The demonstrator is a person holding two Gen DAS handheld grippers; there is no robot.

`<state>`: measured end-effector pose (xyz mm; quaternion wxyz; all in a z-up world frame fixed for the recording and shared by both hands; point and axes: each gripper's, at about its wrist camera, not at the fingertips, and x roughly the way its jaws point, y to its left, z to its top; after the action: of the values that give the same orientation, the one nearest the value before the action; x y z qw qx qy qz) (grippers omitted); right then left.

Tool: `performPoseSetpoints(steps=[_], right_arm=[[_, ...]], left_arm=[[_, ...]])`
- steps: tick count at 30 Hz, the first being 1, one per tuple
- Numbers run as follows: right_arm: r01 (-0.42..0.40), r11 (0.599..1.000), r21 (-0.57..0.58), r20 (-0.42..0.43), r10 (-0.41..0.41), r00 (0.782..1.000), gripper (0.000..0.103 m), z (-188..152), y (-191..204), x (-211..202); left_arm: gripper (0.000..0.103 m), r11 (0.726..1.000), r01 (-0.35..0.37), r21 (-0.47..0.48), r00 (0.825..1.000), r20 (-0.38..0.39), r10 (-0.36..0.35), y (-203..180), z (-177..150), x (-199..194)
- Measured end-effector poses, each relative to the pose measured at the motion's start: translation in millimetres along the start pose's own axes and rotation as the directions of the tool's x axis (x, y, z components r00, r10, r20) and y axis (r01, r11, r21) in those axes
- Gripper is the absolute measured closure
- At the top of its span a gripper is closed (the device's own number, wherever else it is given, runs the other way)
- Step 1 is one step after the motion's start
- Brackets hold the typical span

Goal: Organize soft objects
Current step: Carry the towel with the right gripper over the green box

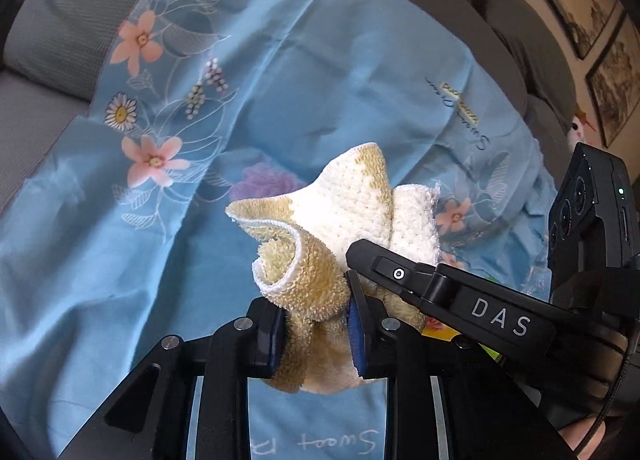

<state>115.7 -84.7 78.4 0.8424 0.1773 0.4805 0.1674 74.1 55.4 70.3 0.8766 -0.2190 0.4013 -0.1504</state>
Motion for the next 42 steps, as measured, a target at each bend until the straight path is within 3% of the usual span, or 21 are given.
performPoseSetpoints(steps=[7,18,32,38,42], right_arm=[[0.056,0.997,0.056,0.164,-0.064,0.984,0.089,-2.5,-48.4,-82.9],[0.145,0.968,0.205,0.299,-0.203,0.932,0.089,-25.5,-131.5,-168.1],[0.233,0.884,0.405,0.328,-0.378,0.866,0.088,-48.0,-225.3,-214.8],[0.265,0.843,0.468,0.310,-0.437,0.844,0.088,-53.7,-259.5,-220.9],[0.244,0.832,0.497,0.300,-0.429,0.852,0.087,-54.4,-281.4,-220.7]], left_arm=[[0.077,0.986,0.108,0.128,0.994,-0.013,-0.107,-79.8,-8.3,0.9],[0.077,0.935,0.234,0.267,0.971,-0.109,-0.212,-189.2,-36.0,36.9],[0.077,0.868,0.350,0.353,0.925,-0.276,-0.261,-276.6,-76.7,108.0],[0.077,0.854,0.398,0.336,0.894,-0.349,-0.280,-299.4,-91.7,138.8],[0.077,0.856,0.389,0.340,0.891,-0.376,-0.256,-311.7,-99.9,154.0]])
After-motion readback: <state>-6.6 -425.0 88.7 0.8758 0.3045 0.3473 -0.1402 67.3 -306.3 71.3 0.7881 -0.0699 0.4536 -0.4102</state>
